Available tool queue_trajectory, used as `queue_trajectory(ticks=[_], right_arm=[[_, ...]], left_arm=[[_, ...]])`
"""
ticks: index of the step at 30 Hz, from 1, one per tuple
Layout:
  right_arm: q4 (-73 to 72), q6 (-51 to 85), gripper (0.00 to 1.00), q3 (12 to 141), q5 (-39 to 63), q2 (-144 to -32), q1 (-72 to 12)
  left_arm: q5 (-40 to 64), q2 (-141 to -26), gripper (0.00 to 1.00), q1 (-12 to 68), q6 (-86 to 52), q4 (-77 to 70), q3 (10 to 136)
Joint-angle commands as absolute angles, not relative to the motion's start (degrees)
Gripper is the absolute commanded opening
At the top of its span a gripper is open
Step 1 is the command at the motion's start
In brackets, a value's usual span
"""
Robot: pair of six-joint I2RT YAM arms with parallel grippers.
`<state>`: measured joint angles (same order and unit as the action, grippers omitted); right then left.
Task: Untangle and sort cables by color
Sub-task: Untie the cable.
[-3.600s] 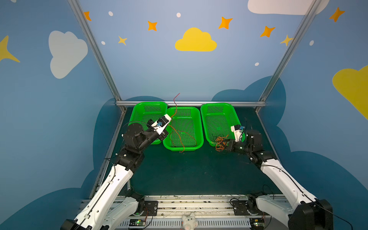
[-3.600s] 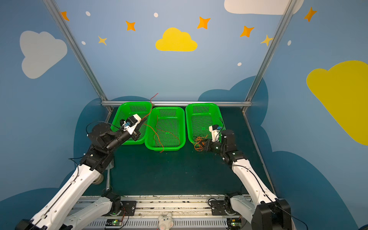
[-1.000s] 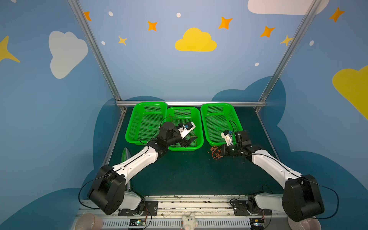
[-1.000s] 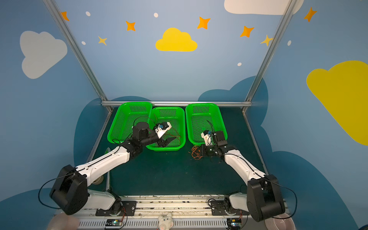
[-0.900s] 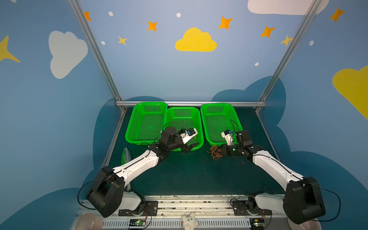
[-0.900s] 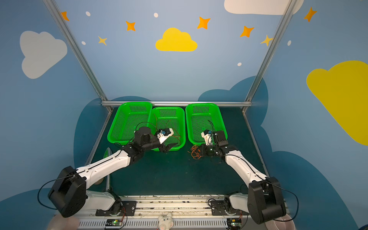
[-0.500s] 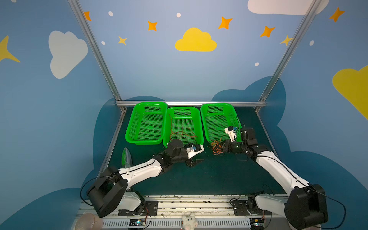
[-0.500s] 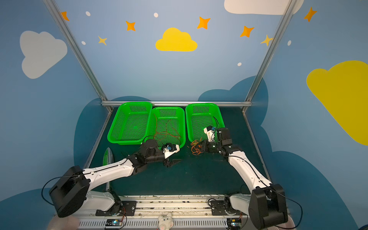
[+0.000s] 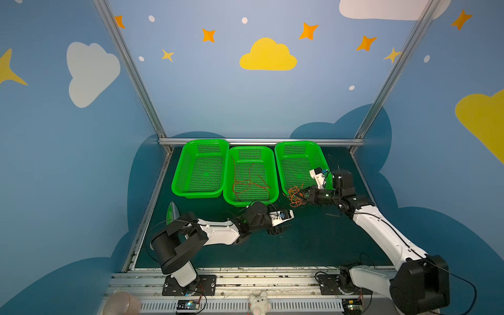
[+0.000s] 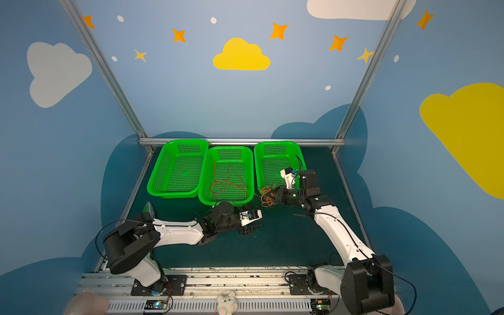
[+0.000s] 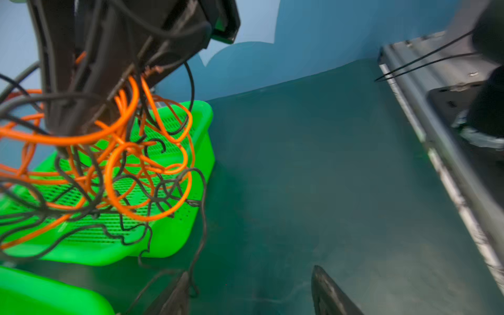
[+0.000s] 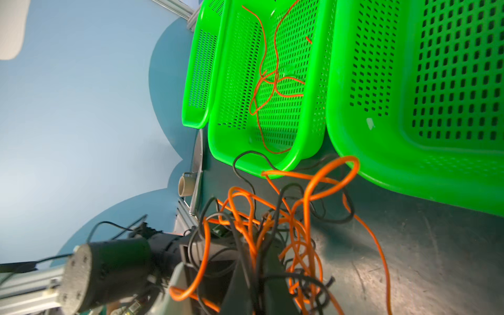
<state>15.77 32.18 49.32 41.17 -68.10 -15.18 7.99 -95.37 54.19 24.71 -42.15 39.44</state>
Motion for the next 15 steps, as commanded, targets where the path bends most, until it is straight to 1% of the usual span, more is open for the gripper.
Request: queue_trajectory(ticks=[1, 5, 9, 13, 15], right_arm=[[14.3, 33.7, 0.0, 49.5, 42.2, -66.1, -15.0], [13.7, 34.4, 0.0, 48.3, 42.2, -65.6, -14.9], [13.9, 34.5, 0.0, 48.2, 42.4, -65.6, -15.0], [13.9, 34.5, 0.0, 48.0, 42.4, -65.5, -15.0], [14.0, 34.7, 0.0, 47.9, 42.3, -65.7, -14.9]], left_arm=[[0.0, -97.1, 0.67, 55.9, 28.0, -49.4, 41.7], [-4.3, -99.0, 0.58, 57.1, 28.6, -51.6, 42.3], [-6.5, -99.2, 0.49, 57.5, 27.5, -52.5, 42.1], [-6.7, -98.9, 0.3, 57.4, 26.9, -52.6, 42.0], [-6.5, -98.8, 0.19, 57.7, 26.5, -52.0, 42.3]])
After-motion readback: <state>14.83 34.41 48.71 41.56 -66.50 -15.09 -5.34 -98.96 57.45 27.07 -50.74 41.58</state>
